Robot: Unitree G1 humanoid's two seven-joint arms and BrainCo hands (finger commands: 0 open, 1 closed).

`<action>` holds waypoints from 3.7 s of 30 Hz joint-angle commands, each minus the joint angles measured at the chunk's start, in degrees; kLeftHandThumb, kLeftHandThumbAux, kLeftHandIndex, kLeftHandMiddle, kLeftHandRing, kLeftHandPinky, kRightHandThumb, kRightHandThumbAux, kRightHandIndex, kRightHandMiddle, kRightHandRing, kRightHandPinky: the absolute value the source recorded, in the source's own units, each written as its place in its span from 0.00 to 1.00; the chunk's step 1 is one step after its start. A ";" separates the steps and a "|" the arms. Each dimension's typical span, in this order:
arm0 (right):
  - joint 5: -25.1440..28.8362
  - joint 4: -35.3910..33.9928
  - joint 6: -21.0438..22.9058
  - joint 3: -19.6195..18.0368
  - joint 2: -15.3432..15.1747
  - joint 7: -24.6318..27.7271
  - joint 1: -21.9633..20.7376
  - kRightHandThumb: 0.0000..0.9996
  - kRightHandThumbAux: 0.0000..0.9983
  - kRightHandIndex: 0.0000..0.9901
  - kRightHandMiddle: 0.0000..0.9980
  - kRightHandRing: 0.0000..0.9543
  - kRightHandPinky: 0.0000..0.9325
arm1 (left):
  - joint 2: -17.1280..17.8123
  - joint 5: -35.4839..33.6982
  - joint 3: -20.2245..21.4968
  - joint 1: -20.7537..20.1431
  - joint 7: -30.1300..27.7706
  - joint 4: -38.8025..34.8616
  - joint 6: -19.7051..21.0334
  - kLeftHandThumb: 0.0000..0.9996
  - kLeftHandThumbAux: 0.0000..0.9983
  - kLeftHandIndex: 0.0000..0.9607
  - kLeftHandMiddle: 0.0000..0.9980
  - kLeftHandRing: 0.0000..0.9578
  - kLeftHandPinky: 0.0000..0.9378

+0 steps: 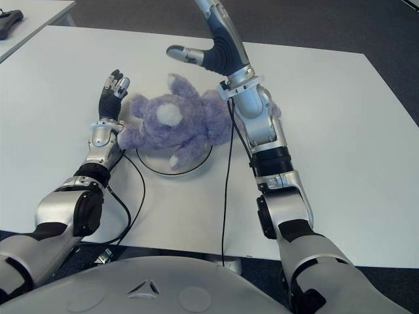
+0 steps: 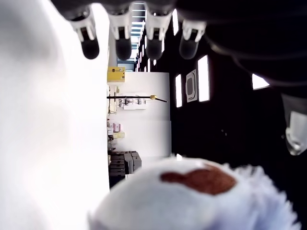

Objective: Put the doll into the plate.

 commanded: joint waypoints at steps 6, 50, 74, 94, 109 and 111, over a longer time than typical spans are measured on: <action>4.29 9.41 -0.26 -3.29 -0.42 -1.00 -2.70 0.00 0.31 0.00 0.00 0.00 0.00 | -4.97 -0.63 0.12 13.73 0.37 9.46 5.09 0.00 0.44 0.01 0.06 0.02 0.00; 12.22 31.77 -6.67 -10.87 -0.90 -3.12 -5.46 0.00 0.44 0.00 0.00 0.00 0.00 | -4.10 -1.72 3.62 14.26 -1.43 9.09 -1.33 0.00 0.40 0.00 0.00 0.00 0.00; 13.79 37.46 -6.86 -13.77 -2.73 -4.62 -7.37 0.00 0.48 0.00 0.00 0.00 0.00 | -3.05 -0.92 3.63 13.93 -0.61 9.90 0.07 0.00 0.42 0.00 0.02 0.00 0.00; 16.65 47.05 -4.48 -16.31 4.06 -4.22 -7.37 0.00 0.52 0.00 0.00 0.00 0.00 | -3.01 -1.12 4.01 12.75 0.22 9.92 -0.60 0.00 0.39 0.01 0.02 0.00 0.00; 19.18 50.15 -0.78 -18.91 6.67 -4.37 -6.69 0.00 0.60 0.00 0.01 0.00 0.00 | -2.91 -1.27 4.16 11.23 -0.09 9.39 -1.63 0.00 0.40 0.02 0.03 0.00 0.00; 19.20 50.28 -0.61 -19.02 6.89 -4.39 -6.51 0.00 0.60 0.00 0.01 0.00 0.00 | -2.89 -1.21 4.13 11.08 -0.01 9.37 -1.67 0.00 0.40 0.02 0.03 0.00 0.00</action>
